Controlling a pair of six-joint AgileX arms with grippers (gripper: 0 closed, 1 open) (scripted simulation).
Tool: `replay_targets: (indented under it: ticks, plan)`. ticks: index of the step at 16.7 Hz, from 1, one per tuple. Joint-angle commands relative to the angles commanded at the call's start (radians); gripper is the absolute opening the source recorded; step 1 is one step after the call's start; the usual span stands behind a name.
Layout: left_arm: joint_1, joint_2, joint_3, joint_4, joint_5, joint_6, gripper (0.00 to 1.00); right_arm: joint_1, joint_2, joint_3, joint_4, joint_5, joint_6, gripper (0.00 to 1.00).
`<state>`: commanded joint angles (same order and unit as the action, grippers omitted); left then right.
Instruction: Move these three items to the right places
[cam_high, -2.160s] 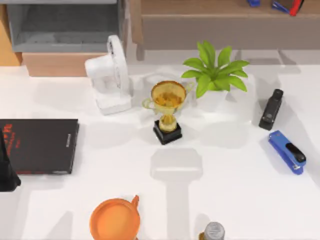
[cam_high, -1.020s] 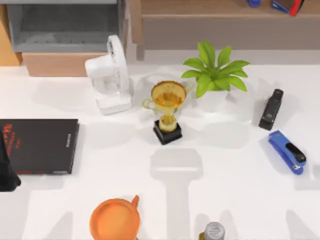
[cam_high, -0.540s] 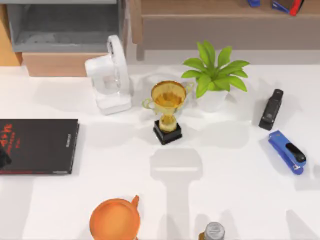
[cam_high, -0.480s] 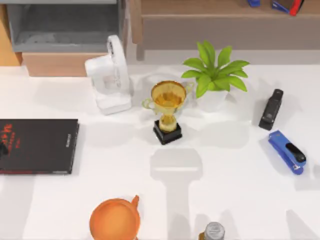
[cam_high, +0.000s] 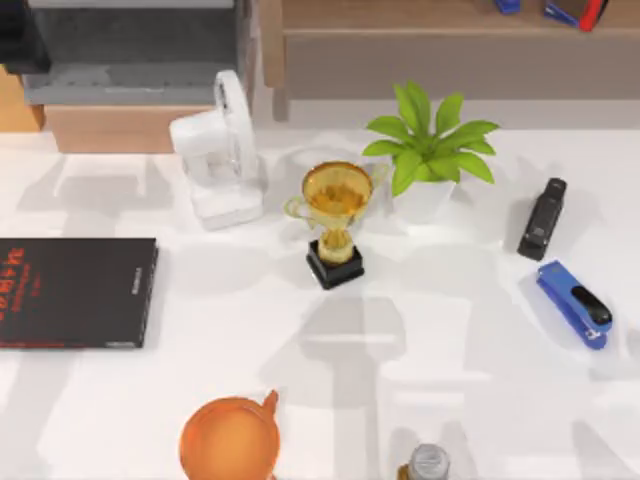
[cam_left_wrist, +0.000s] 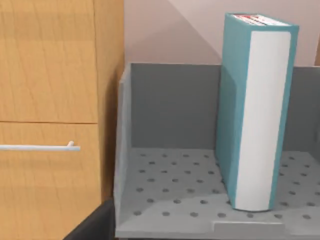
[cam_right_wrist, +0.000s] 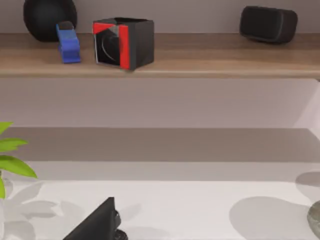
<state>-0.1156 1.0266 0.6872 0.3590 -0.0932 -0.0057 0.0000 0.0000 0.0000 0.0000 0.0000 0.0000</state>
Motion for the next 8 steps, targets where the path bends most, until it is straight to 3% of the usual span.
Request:
replay_targets:
  ticks: [8]
  plan:
    - [-0.070, 0.730, 0.441, 0.220, -0.058, -0.004, 1.00, 0.000, 0.000, 0.000, 0.000, 0.000, 0.000, 1.00]
